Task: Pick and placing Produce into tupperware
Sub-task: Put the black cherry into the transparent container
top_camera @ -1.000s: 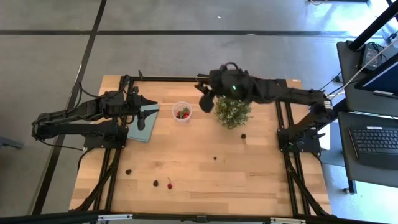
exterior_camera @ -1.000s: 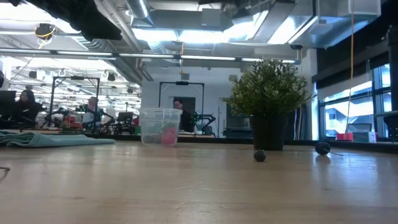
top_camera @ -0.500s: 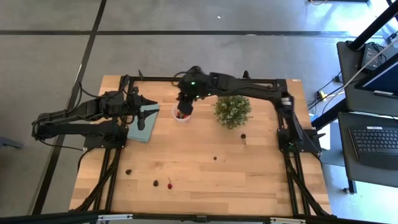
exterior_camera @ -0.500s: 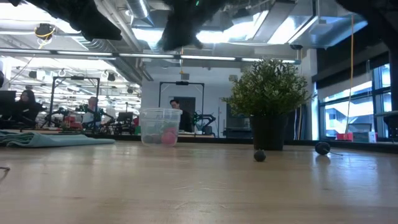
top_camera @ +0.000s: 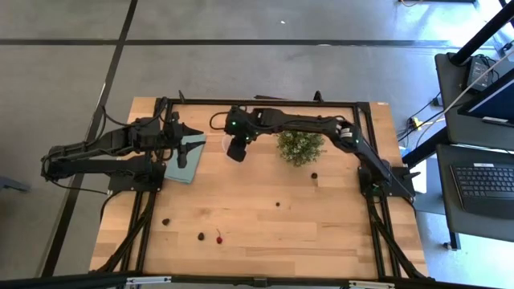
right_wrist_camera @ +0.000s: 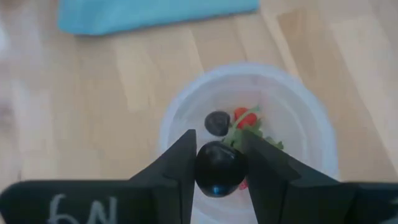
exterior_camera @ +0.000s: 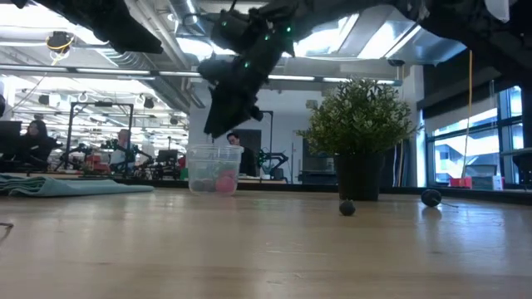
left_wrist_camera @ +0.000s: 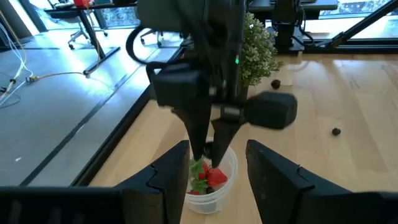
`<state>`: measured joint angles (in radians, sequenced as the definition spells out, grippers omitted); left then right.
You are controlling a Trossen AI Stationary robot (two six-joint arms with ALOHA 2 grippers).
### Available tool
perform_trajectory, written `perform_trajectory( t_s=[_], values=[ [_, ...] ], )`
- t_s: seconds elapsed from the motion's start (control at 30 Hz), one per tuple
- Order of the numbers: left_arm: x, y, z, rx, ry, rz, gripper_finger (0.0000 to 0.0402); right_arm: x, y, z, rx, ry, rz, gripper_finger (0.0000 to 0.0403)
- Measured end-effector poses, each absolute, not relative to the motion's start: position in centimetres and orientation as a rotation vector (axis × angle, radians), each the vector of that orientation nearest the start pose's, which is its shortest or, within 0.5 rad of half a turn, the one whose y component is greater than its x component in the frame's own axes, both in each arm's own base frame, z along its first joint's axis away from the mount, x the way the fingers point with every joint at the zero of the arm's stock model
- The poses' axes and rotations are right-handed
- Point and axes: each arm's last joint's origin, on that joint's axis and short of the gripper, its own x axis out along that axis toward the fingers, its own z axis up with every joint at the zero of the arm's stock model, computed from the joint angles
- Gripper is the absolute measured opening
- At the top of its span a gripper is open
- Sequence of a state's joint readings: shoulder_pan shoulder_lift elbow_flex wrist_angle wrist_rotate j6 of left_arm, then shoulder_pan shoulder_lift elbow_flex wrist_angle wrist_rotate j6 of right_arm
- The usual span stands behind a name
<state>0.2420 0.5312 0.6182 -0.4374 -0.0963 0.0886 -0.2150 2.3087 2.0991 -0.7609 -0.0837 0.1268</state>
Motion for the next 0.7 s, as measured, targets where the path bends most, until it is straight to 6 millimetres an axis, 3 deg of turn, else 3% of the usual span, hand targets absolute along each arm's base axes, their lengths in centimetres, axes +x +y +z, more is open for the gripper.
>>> perform_trajectory(
  t_s=[0.23,0.7],
  values=[
    [11.8,3.2,28.5,0.057,0.364,0.319,0.0145,49.8,-10.7,20.3,0.268,1.003,-0.186,0.0126],
    [11.8,3.2,28.5,0.053,0.364,0.32,0.0149,49.8,-10.8,20.5,0.261,0.998,-0.186,0.0148]
  ],
)
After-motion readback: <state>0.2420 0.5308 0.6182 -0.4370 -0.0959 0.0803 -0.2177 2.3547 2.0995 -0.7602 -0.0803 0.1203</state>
